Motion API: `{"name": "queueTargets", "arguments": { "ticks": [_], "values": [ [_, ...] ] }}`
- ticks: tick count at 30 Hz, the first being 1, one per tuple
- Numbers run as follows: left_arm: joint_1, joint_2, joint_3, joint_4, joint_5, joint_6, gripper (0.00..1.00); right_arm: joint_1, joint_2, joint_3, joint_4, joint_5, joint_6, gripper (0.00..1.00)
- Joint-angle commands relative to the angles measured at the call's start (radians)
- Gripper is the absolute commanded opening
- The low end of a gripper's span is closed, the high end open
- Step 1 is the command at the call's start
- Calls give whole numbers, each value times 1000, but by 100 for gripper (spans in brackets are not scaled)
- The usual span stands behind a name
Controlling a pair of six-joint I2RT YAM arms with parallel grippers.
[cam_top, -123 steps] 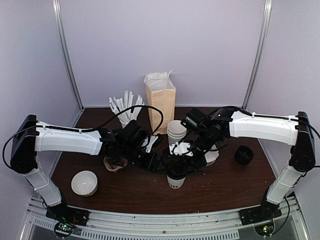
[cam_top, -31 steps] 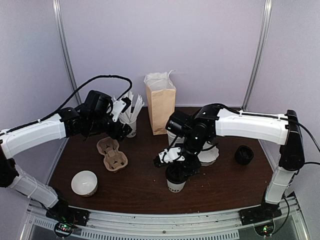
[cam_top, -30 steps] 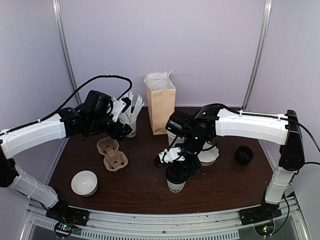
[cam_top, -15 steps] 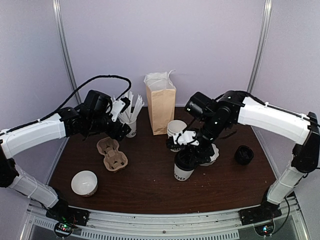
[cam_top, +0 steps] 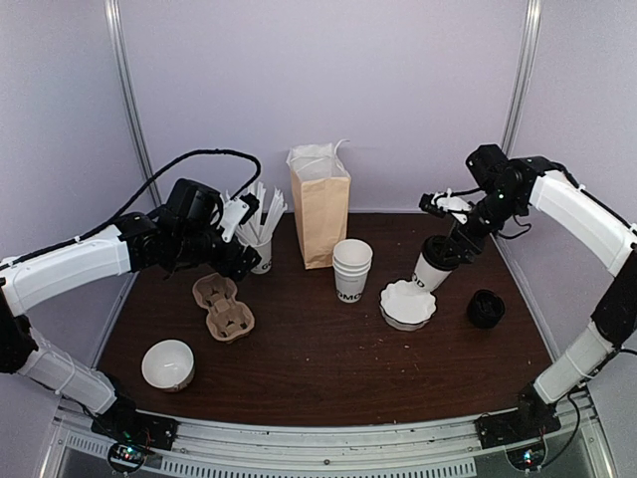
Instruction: Pack the takeout coffee
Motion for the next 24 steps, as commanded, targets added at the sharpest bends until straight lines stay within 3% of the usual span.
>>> {"name": "queueTargets", "arguments": {
  "ticks": [1, 9, 18, 24],
  "values": [
    [10, -1, 28, 7, 17, -7, 85, -118, -1, -24, 66, 75, 55, 73],
    [10, -1, 34, -3, 34, -9, 85, -230, 122, 12, 75, 208, 78, 73],
    [10, -3, 35, -7, 48, -9, 85, -271, 208, 15, 85, 214, 104, 74],
    [10, -2, 37, -8, 61, -9, 85, -273, 234, 13, 80, 211, 115, 82]
  ]
}}
